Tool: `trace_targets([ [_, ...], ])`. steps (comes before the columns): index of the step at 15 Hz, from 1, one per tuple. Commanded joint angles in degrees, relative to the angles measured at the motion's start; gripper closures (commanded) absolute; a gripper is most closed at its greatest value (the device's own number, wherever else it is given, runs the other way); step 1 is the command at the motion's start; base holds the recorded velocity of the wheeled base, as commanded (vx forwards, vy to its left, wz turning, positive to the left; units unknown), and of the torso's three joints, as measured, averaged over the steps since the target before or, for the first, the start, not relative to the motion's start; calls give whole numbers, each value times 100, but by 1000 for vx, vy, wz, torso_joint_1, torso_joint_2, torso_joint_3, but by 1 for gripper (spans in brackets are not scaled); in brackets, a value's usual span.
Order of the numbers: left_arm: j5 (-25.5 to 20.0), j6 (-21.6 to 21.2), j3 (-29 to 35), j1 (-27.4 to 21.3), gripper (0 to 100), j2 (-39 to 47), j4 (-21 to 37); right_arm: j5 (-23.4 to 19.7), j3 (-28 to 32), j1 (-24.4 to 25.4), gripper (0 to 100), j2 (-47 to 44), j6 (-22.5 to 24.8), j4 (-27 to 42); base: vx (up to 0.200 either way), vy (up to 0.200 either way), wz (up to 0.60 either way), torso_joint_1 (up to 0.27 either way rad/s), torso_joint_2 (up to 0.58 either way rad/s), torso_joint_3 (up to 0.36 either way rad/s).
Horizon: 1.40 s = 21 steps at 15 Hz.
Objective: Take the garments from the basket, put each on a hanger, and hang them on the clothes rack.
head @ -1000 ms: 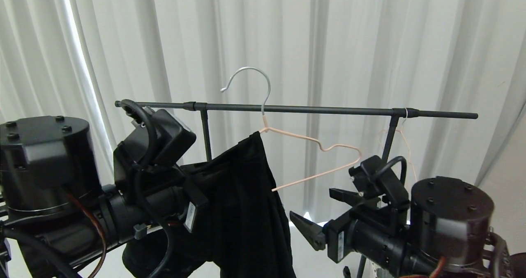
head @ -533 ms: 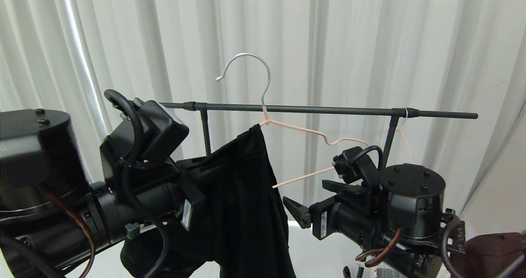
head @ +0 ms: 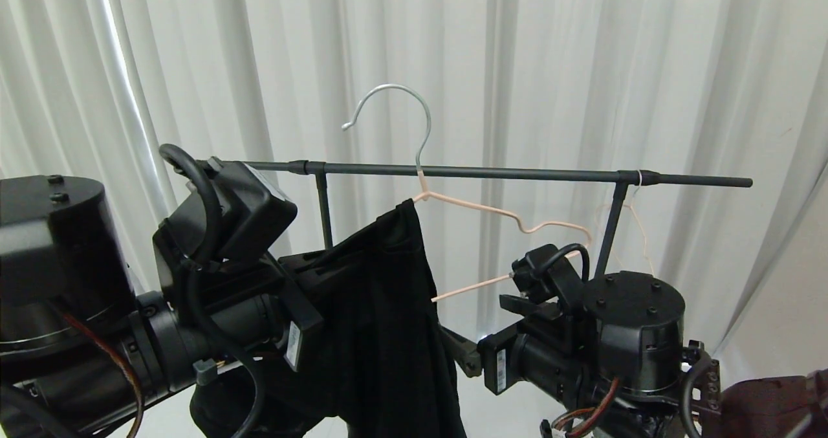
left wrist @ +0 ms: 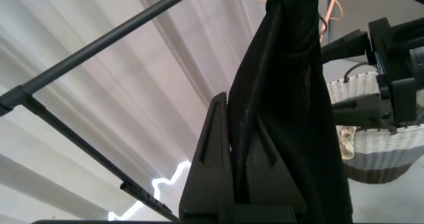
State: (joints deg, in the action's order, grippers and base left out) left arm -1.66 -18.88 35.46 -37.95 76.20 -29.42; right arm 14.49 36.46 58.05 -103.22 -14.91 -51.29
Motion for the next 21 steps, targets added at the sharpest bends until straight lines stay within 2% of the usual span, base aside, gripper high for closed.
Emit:
trace_targets([
  [1, -1, -1, -13, -2, 100, 0, -3, 1, 1, 303, 0, 21, 6, 5, 0, 0, 0, 0, 0, 0],
  [10, -1, -1, -57, -90, 100, -9, -3, 10, 10, 690, 0, 3, 102, 5, 0, 0, 0, 0, 0, 0],
  [13, -1, -1, -57, -143, 100, -97, -3, 18, -34, 444, 0, -67, 111, 5, 0, 0, 0, 0, 0, 0],
  [16, 8, -1, -39, -134, 100, -123, -3, 616, -359, 163, 0, -260, 120, 5, 0, 0, 0, 0, 0, 0],
  [20, 16, -1, -119, -99, 100, -106, -3, 713, -684, -189, 0, -120, 322, 5, 0, 0, 0, 0, 0, 0],
  [21, 16, -1, -206, -99, 100, -106, -3, 713, -886, -444, 0, -5, 515, 5, 0, 0, 0, 0, 0, 0],
])
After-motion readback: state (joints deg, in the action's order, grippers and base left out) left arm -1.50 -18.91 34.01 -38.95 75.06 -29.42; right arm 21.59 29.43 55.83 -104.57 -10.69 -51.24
